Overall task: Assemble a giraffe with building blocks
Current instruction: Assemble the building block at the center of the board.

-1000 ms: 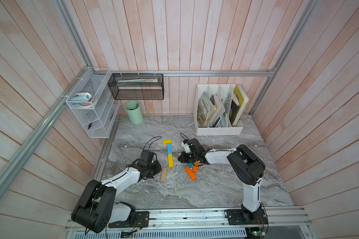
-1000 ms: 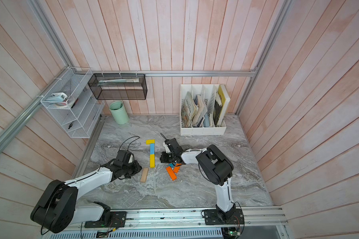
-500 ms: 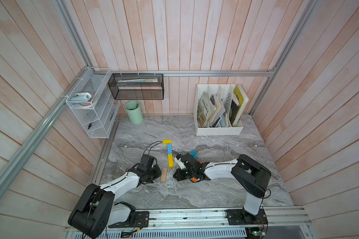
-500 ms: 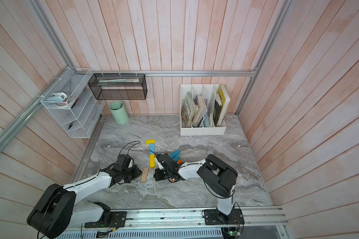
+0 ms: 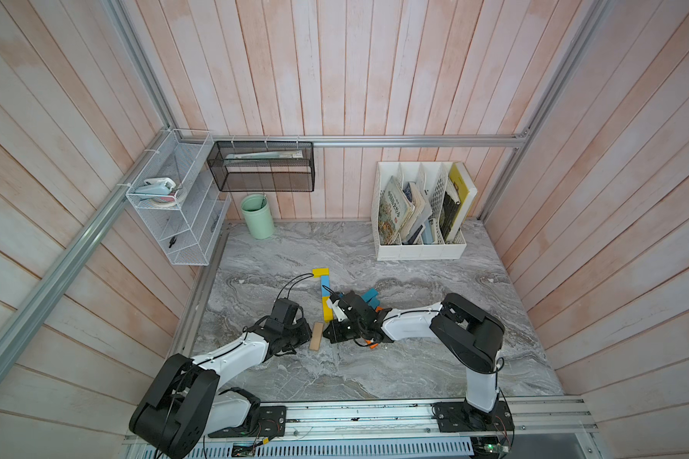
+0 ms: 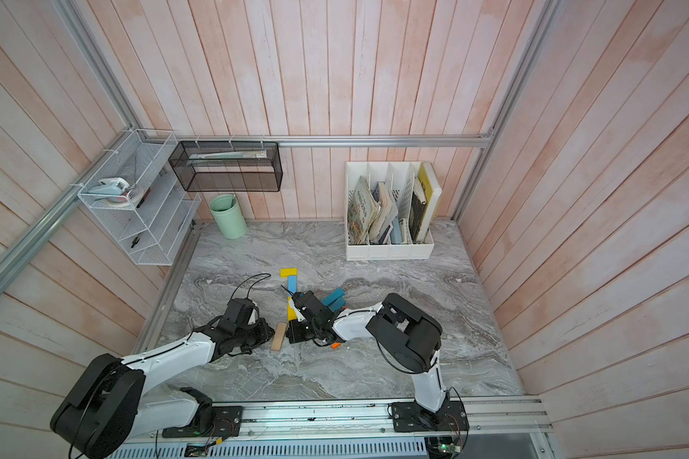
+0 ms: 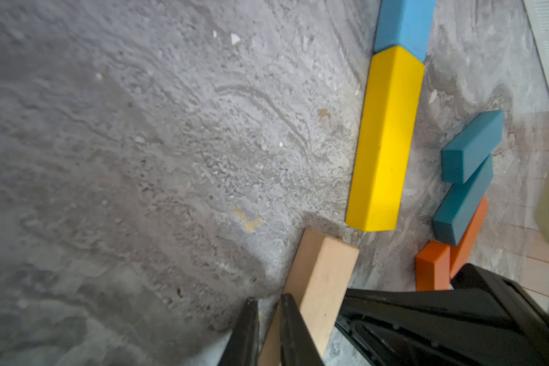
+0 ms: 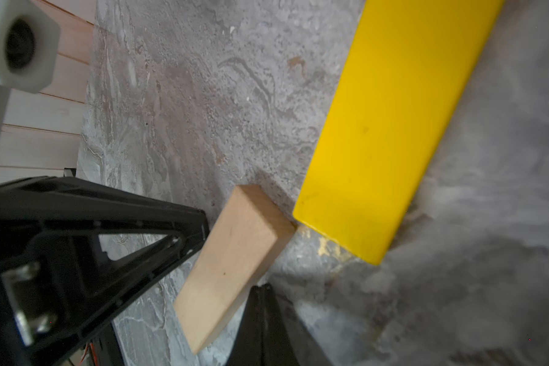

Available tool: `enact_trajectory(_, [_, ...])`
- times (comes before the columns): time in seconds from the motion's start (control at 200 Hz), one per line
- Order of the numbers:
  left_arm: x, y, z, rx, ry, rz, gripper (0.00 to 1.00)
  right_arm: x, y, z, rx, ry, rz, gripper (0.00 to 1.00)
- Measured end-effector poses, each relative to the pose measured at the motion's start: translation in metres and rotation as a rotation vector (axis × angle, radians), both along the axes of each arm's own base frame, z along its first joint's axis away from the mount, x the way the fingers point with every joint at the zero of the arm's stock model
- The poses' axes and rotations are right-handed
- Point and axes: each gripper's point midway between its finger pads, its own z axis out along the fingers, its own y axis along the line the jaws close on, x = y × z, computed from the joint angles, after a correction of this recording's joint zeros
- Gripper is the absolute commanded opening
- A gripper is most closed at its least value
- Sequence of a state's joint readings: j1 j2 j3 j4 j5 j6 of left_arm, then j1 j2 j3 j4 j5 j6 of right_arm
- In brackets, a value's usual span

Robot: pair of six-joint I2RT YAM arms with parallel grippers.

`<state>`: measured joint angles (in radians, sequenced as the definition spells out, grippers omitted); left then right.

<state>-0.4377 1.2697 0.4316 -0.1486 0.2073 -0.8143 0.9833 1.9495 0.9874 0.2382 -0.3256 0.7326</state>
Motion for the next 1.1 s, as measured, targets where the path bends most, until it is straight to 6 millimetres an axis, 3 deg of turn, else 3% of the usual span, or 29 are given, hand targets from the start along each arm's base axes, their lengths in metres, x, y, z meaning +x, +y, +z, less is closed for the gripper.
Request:
enact_trajectory(0.45, [-0.004,-0.005,-0.001,0.028,-0.010,-0.003,0.18,-0.002,-0.001,0.000,0.004,0.007,-0.008,0.00])
enact_trajectory(1.1, [-0.013,-0.026,-0.001,0.048,-0.021,-0.034,0.18,-0.006,-0.020,0.000,-0.021,-0.008,-0.050,0.00])
